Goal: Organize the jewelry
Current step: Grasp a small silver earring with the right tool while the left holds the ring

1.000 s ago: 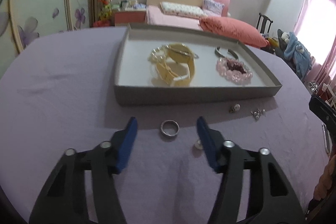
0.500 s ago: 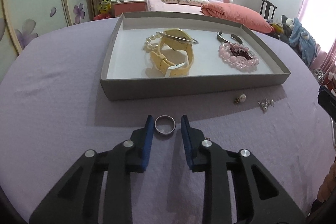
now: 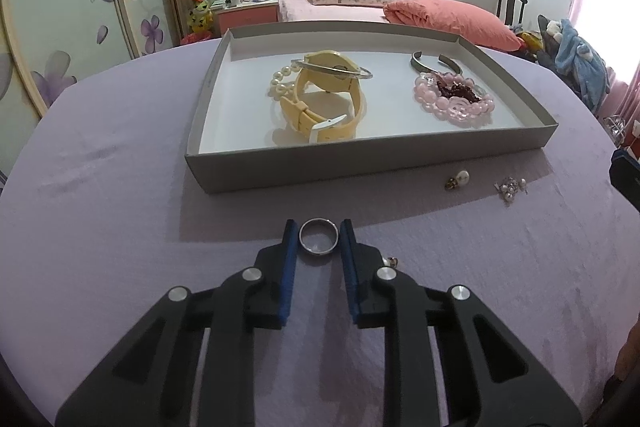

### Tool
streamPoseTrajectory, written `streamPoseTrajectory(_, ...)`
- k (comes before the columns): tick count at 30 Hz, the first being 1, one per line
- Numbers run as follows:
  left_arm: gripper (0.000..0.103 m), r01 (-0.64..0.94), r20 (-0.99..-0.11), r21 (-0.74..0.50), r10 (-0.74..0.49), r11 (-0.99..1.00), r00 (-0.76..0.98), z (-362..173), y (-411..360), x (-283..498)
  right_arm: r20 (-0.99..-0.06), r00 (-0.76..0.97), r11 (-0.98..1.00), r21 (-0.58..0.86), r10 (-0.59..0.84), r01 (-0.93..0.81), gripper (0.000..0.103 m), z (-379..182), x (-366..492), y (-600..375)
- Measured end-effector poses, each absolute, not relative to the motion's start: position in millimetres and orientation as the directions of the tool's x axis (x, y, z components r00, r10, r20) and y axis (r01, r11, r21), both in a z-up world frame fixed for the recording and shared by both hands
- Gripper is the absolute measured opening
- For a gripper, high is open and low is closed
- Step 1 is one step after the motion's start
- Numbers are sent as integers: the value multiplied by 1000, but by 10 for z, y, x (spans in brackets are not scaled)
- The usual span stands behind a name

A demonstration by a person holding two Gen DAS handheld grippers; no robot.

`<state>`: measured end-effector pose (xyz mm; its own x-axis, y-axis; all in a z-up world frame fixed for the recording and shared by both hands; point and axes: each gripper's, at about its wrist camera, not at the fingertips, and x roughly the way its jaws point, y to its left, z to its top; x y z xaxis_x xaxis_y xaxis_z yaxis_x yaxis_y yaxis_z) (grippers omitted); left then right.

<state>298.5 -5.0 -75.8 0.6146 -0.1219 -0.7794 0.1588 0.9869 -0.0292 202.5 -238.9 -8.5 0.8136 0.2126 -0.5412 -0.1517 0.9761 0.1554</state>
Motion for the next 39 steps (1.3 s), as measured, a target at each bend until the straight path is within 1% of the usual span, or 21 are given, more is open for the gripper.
streamPoseTrajectory(7, 21, 150, -762, -62, -144, 987, 631, -718, 32, 2980, -554, 803, 975, 160, 219, -156, 52, -118, 2046, -2403)
streamPoseTrajectory(13, 21, 117, -737, -91, -145, 989, 660, -616, 182, 2974, -586, 779, 974, 157, 224, -161, 51, -195, 2121, -2377)
streamPoseTrajectory(18, 21, 89, -720, -117, -146, 989, 679, -538, 314, 2984, -637, 740, 976, 129, 216, -174, 51, -271, 2242, -2289)
streamPoseTrajectory(26, 21, 54, -700, -147, -143, 988, 699, -458, 488, 3004, -756, 636, 980, 33, 154, -198, 51, -509, 2553, -2073)
streamPoseTrajectory(30, 21, 45, -698, -157, -143, 987, 702, -456, 530, 3007, -775, 616, 980, 17, 138, -198, 51, -574, 2661, -2031)
streamPoseTrajectory(31, 21, 44, -697, -159, -143, 986, 703, -455, 536, 3009, -777, 614, 979, 16, 139, -201, 50, -569, 2677, -2022)
streamPoseTrajectory(33, 21, 44, -697, -161, -145, 986, 703, -458, 539, 3005, -777, 612, 978, 19, 146, -209, 36, -560, 2681, -1998)
streamPoseTrajectory(34, 21, 44, -697, -160, -144, 986, 703, -457, 541, 3006, -778, 611, 977, 16, 147, -215, 31, -556, 2668, -1981)
streamPoseTrajectory(35, 21, 43, -697, -159, -143, 986, 702, -458, 541, 3006, -777, 611, 975, 15, 151, -221, 20, -553, 2640, -1968)
streamPoseTrajectory(36, 21, 43, -697, -160, -144, 986, 702, -457, 544, 3007, -778, 611, 975, 13, 150, -223, 13, -551, 2611, -1966)
streamPoseTrajectory(38, 21, 42, -696, -162, -144, 986, 703, -454, 548, 3001, -778, 611, 977, 12, 143, -214, 9, -540, 2584, -1984)
streamPoseTrajectory(39, 21, 41, -695, -164, -145, 986, 705, -449, 555, 2995, -777, 613, 979, 18, 142, -203, 9, -541, 2549, -2012)
